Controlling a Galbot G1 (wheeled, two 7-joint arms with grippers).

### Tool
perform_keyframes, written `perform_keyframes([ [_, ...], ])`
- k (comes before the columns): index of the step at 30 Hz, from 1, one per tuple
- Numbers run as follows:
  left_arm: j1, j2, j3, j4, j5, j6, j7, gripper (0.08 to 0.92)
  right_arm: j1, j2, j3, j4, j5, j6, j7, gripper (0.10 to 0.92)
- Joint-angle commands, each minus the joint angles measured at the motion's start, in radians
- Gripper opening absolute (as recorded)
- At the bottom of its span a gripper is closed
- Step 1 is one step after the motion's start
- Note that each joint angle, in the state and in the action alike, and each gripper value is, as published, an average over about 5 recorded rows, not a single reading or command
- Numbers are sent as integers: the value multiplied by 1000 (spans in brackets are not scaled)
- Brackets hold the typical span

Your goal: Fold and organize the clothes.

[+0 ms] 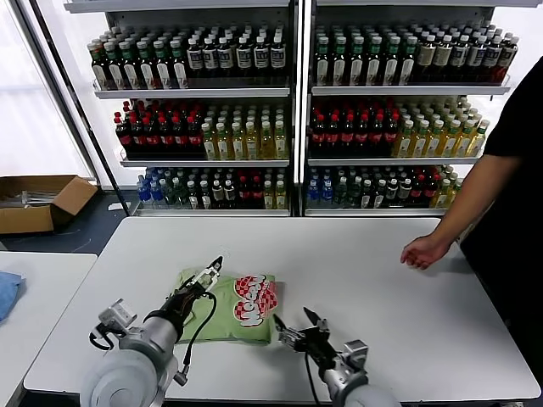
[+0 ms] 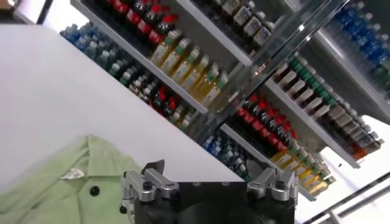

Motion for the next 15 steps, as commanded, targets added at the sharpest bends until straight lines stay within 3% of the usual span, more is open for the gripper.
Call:
perform_keyframes([
  [1, 114, 6, -75, -94, 42, 5, 51, 823, 241, 9, -206, -154, 60, -169, 90, 791],
  [9, 125, 0, -77, -105, 47, 7, 51, 823, 265, 4, -207, -166, 65, -170, 74, 568],
  [15, 136, -2, -78, -113, 49, 8, 53, 823, 213, -42, -162, -77, 16, -169, 43, 394],
])
